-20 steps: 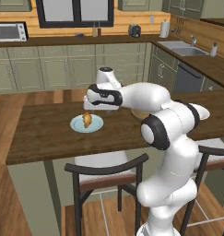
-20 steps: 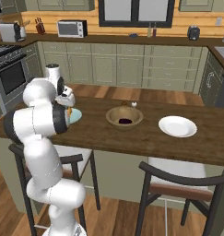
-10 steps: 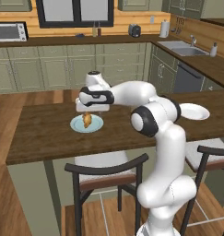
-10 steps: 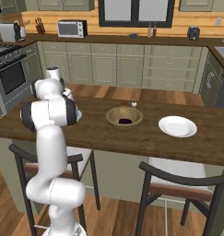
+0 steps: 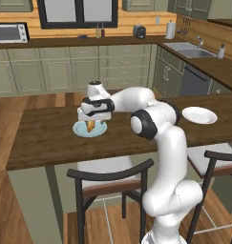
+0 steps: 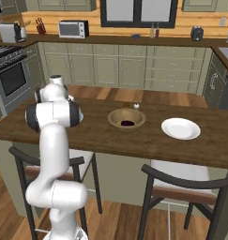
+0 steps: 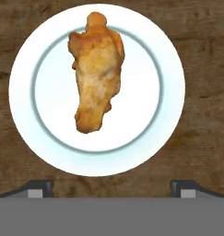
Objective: Pick the chicken drumstick and eggplant from their plates and place them in the bowl. Then put the bowl in the fridge.
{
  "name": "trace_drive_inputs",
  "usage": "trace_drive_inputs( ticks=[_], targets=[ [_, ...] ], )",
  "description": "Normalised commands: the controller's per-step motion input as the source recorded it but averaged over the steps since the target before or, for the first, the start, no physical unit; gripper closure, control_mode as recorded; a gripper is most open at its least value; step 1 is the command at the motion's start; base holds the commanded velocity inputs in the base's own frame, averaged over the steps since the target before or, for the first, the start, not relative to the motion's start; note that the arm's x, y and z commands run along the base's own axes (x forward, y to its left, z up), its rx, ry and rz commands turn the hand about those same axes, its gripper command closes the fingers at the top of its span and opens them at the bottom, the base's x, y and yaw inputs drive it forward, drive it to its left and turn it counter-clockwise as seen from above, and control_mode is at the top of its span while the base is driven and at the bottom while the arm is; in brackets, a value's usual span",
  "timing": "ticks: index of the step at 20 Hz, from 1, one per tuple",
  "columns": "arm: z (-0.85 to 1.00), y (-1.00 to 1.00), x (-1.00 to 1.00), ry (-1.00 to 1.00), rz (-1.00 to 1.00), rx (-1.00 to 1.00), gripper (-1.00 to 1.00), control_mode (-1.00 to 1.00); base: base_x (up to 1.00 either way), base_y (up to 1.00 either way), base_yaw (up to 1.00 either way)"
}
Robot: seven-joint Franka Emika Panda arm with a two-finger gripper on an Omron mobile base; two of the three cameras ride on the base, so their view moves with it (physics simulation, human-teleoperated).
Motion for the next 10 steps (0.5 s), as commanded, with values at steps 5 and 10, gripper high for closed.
trace_drive_inputs(
  ticks=[5, 10],
  targets=[
    [-0.38, 0.01, 0.24, 0.0, 0.0, 0.0, -1.0, -1.0, 0.0, 0.0, 0.0],
    [-0.21, 0.14, 0.49, 0.0, -0.04, 0.0, -1.0, -1.0, 0.0, 0.0, 0.0]
  ],
)
